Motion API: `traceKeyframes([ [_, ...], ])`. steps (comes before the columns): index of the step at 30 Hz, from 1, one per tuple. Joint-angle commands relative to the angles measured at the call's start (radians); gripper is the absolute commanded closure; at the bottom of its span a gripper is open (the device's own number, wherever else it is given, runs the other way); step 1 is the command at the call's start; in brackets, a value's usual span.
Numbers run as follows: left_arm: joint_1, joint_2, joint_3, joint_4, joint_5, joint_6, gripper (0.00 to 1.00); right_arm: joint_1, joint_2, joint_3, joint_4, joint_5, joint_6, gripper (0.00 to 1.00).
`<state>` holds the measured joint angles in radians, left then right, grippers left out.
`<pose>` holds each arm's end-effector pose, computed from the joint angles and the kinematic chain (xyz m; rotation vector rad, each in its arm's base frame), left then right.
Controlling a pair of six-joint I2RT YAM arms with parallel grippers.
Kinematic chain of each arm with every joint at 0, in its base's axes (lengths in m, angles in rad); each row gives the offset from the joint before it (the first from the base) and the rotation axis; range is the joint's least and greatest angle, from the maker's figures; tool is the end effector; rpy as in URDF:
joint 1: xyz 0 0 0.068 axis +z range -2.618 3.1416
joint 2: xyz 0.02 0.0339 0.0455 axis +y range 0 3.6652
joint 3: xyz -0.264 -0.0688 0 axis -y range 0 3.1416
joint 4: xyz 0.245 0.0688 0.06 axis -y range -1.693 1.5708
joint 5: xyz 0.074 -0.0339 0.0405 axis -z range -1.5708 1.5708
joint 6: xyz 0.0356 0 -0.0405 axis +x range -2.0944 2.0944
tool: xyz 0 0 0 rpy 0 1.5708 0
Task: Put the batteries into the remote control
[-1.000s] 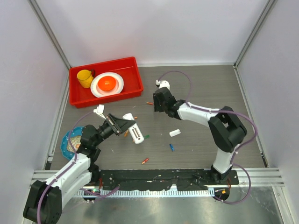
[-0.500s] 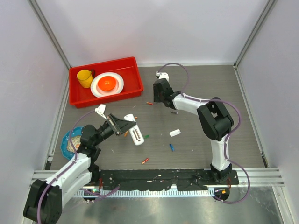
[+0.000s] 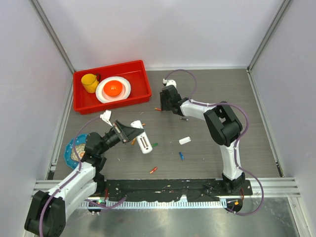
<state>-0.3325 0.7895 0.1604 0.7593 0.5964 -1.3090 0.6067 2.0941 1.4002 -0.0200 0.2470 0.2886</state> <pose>0.1542 -0.0744 0.2187 -0.2612 1.7123 -1.7055 0.3834 0.2555 0.1606 -0.2317 2.2542 0.1941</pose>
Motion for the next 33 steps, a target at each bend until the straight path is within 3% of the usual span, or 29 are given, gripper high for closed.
traceKeyframes([
  [1,0.004,-0.021,-0.002,0.060,0.016,-0.006,1.00,0.001,0.006,0.045,0.026,0.008,-0.014,0.51],
  [25,0.006,-0.030,-0.007,0.048,0.011,-0.015,1.00,0.001,0.058,0.054,-0.015,0.012,-0.016,0.65],
  [33,0.004,-0.032,-0.009,0.037,0.003,-0.013,1.00,0.016,0.061,0.060,-0.069,0.104,-0.054,0.75],
])
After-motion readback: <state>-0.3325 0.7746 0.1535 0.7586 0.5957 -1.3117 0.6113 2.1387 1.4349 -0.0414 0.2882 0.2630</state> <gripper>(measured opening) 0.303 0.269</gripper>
